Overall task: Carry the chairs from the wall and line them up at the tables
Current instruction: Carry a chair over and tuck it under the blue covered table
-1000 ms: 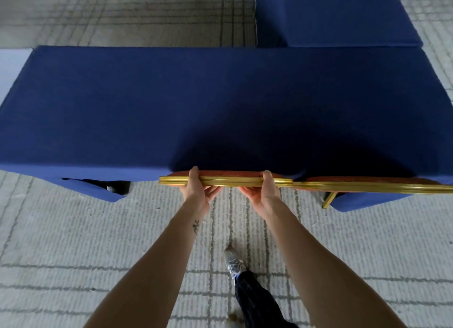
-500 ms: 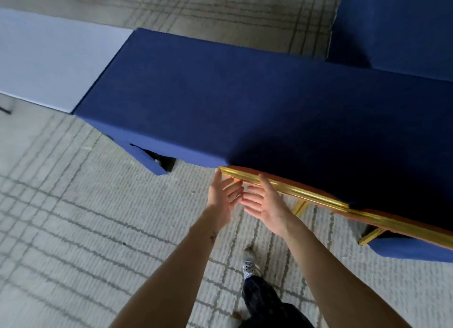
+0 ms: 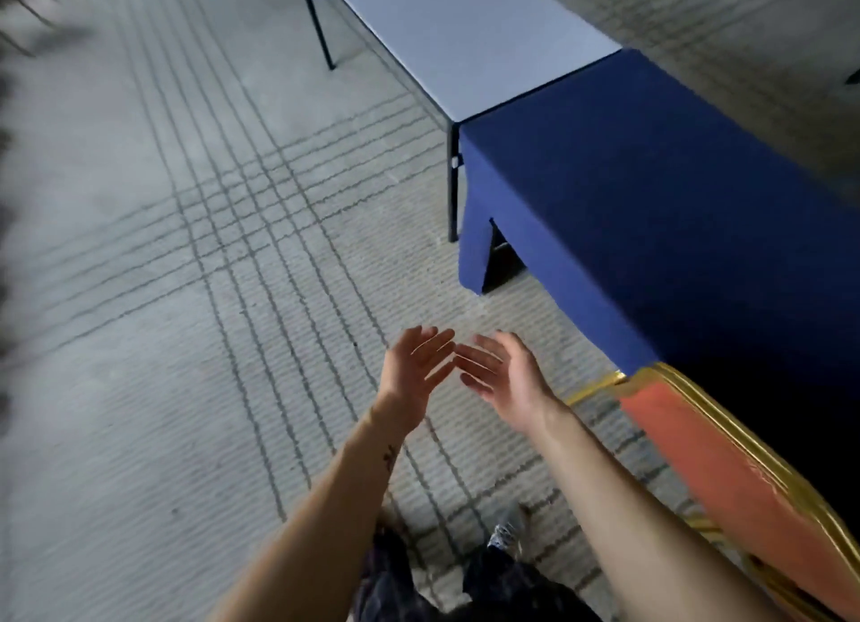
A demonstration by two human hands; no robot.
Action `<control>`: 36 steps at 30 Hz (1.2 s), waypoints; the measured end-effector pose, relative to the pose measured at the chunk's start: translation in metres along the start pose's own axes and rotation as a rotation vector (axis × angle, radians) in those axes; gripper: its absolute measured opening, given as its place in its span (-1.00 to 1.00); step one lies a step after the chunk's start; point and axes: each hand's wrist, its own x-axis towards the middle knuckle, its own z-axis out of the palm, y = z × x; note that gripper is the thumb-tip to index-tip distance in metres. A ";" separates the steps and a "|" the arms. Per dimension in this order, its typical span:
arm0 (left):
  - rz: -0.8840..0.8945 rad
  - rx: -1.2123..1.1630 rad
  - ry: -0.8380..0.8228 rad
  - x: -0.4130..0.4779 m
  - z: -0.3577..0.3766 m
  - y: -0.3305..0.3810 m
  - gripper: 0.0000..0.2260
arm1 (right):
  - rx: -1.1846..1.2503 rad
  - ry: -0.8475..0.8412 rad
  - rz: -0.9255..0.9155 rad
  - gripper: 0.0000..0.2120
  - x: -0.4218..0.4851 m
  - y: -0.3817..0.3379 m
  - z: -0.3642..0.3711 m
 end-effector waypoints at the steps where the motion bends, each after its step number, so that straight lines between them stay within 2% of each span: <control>1: 0.001 -0.021 0.005 -0.003 -0.012 0.007 -0.75 | -0.015 -0.015 -0.001 -0.68 0.000 0.005 0.012; 7: 0.165 -0.194 0.088 -0.054 -0.151 0.103 -0.75 | -0.138 -0.192 0.033 -0.71 -0.012 0.064 0.185; 15: 0.333 -0.396 0.169 -0.119 -0.305 0.195 -0.77 | -0.312 -0.410 0.081 -0.67 -0.017 0.159 0.371; 26: 0.503 -0.786 0.350 -0.159 -0.495 0.259 -0.73 | -0.529 -0.580 0.285 -0.69 0.027 0.288 0.557; 36: 0.666 -0.960 0.609 -0.160 -0.642 0.353 -0.64 | -0.659 -0.782 0.501 -0.65 0.096 0.387 0.761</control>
